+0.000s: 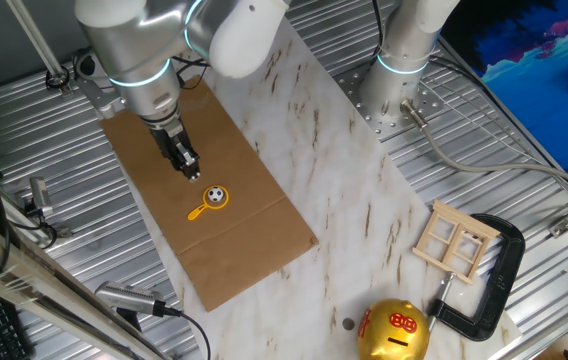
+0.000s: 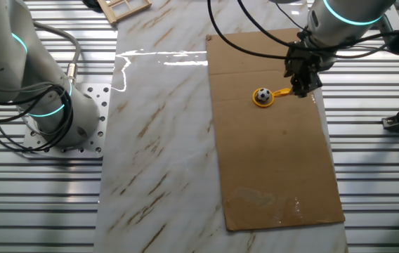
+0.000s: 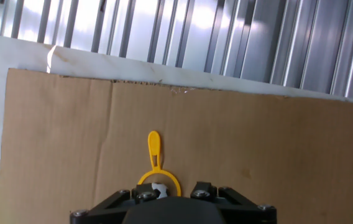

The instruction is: Remove the bubble ring from the ball

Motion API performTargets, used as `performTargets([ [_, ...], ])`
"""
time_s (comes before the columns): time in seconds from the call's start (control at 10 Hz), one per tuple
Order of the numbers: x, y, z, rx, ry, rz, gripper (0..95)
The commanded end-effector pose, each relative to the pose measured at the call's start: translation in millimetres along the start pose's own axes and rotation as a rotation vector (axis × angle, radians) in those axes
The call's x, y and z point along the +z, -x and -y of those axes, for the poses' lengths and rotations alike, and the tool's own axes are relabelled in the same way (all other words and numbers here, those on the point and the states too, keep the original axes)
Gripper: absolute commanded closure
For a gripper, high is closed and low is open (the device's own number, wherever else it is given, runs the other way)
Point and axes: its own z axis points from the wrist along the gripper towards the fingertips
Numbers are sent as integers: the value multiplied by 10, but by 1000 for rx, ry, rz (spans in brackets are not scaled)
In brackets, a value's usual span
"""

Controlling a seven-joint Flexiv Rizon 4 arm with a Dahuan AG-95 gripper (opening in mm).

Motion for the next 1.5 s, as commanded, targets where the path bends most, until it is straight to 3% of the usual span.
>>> performTargets([
  [0.1,-1,0,0,0,0,0,570],
  [0.2,139,97,-109,-9,-21,-13,570],
  [1.5,140,95,-108,-25,-18,-17,570],
])
